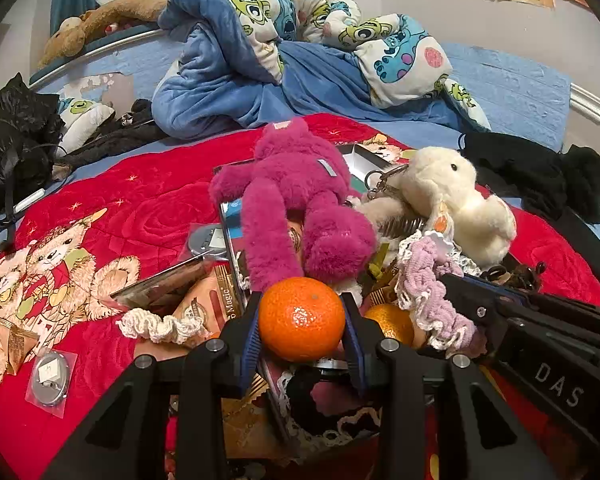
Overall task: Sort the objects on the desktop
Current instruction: 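Carry the orange and the scrunchie over the black tray with both tools, then open both tools to drop the orange and scrunchie into the tray, then withdraw both tools from the tray toward the bagged badge, then grasp the bagged round badge with the left tool while the right tool grasps the clear picture sleeve, then carry the badge and picture sleeve toward the black tray with both tools, then open both tools to drop the bagged badge and picture sleeve into the tray, then withdraw both tools from the tray toward the loose lace items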
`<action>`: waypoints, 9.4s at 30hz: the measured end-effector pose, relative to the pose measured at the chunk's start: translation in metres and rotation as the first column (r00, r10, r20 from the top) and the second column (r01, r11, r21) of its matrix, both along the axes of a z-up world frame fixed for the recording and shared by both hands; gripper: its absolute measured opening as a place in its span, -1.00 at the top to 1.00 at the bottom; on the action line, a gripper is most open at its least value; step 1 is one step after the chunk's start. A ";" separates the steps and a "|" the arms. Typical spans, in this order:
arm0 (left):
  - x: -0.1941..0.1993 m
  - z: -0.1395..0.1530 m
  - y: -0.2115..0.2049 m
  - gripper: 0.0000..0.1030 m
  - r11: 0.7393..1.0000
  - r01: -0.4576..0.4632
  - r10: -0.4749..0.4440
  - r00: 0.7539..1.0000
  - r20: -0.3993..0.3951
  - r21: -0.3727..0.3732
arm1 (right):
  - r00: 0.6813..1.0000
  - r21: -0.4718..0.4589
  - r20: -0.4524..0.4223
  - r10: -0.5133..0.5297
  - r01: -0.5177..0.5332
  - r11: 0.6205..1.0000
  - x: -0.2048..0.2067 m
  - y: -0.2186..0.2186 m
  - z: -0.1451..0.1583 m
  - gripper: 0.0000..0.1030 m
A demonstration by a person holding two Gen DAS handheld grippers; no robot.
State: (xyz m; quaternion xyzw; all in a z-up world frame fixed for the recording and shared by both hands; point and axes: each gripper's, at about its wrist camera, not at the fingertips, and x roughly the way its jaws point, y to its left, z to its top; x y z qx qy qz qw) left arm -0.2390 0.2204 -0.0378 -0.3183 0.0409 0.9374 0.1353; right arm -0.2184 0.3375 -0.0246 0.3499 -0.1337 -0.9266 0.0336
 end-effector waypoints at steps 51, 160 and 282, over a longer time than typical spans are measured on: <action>0.013 0.027 -0.043 -1.00 0.996 -0.066 0.069 0.996 -0.058 0.061 | 0.995 -0.047 -0.092 0.024 -0.029 0.998 0.020 -0.003 0.033 -0.93; 0.012 0.013 -0.155 -0.11 0.993 -0.112 0.110 0.992 0.063 0.028 | 0.995 -0.212 -0.054 0.078 -0.088 0.973 -0.027 -0.076 0.044 0.93; 0.052 0.052 -0.172 -1.00 0.979 -0.204 0.205 0.978 -0.036 0.025 | 0.949 -0.259 -0.277 0.147 -0.222 0.940 0.008 -0.037 0.093 -1.00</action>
